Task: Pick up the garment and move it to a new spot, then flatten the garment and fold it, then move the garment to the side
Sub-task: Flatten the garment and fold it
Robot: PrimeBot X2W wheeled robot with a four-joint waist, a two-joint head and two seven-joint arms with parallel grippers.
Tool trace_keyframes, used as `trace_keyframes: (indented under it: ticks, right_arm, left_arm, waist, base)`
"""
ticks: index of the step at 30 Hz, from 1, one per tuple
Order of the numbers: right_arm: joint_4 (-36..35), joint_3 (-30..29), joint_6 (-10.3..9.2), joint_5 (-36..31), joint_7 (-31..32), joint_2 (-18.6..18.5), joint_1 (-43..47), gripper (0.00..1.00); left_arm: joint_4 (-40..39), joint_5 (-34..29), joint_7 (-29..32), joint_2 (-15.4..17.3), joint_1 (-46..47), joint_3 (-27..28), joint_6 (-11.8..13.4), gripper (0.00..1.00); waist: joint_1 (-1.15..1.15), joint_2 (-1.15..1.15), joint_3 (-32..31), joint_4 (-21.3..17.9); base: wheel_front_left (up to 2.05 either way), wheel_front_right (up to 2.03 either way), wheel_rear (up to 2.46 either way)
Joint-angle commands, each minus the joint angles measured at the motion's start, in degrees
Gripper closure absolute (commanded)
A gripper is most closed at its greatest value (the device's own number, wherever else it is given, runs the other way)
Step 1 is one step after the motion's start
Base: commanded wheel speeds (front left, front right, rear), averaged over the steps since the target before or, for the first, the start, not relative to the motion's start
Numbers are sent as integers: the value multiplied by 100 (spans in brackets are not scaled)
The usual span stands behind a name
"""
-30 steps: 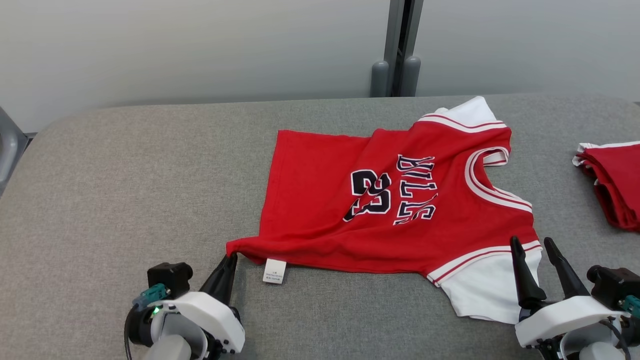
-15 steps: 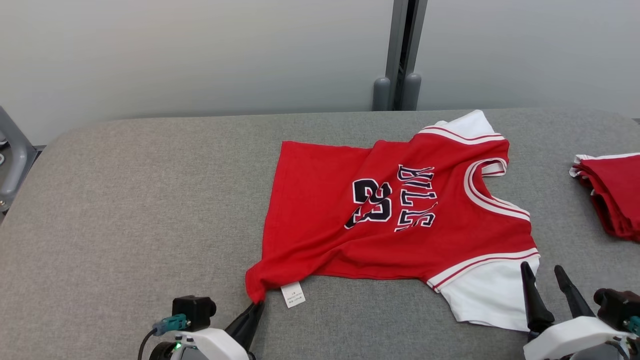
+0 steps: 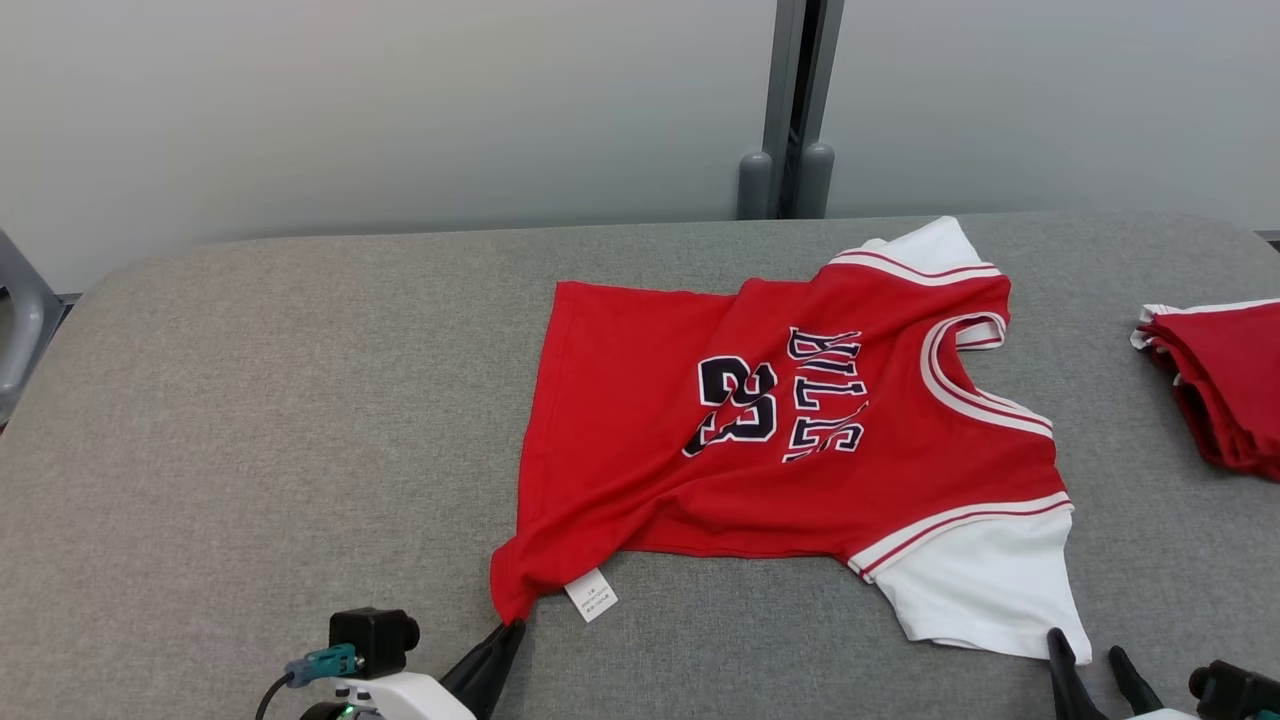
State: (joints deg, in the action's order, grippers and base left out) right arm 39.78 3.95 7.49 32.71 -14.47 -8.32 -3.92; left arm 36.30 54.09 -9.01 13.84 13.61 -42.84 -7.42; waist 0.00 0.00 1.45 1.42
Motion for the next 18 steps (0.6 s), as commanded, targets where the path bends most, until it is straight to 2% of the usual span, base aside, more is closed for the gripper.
trace_keyframes:
  ticks: [1,8,9,10,11,18]
  right_arm:
    - [47,52,0,98,31,-40,7,0]
    - [251,309,0,467,25,-97,-180,0]
    - [272,352,0,505,20,-98,-191,29]
    - [284,396,0,540,14,-117,-205,84]
    - [276,464,0,582,11,-129,-223,100]
    - [89,656,0,887,-40,-250,-298,100]
  left_arm:
    - [30,49,-54,44,36,-20,-9,100]
    - [125,173,-181,31,144,-188,-10,100]
    - [136,187,-198,30,162,-213,-10,100]
    - [146,200,-211,34,188,-235,-10,100]
    - [156,223,-219,42,217,-256,-10,100]
    - [9,493,-193,-4,210,-425,-10,100]
  waist:
    - [0,0,-3,-4]
    - [0,0,-16,4]
    - [0,0,-13,13]
    - [0,0,-7,22]
    - [0,0,-1,31]
    - [0,0,-1,57]
  base:
    - [0,0,0]
    - [0,0,0]
    - [0,0,0]
    - [0,0,0]
    - [0,0,0]
    - [0,0,0]
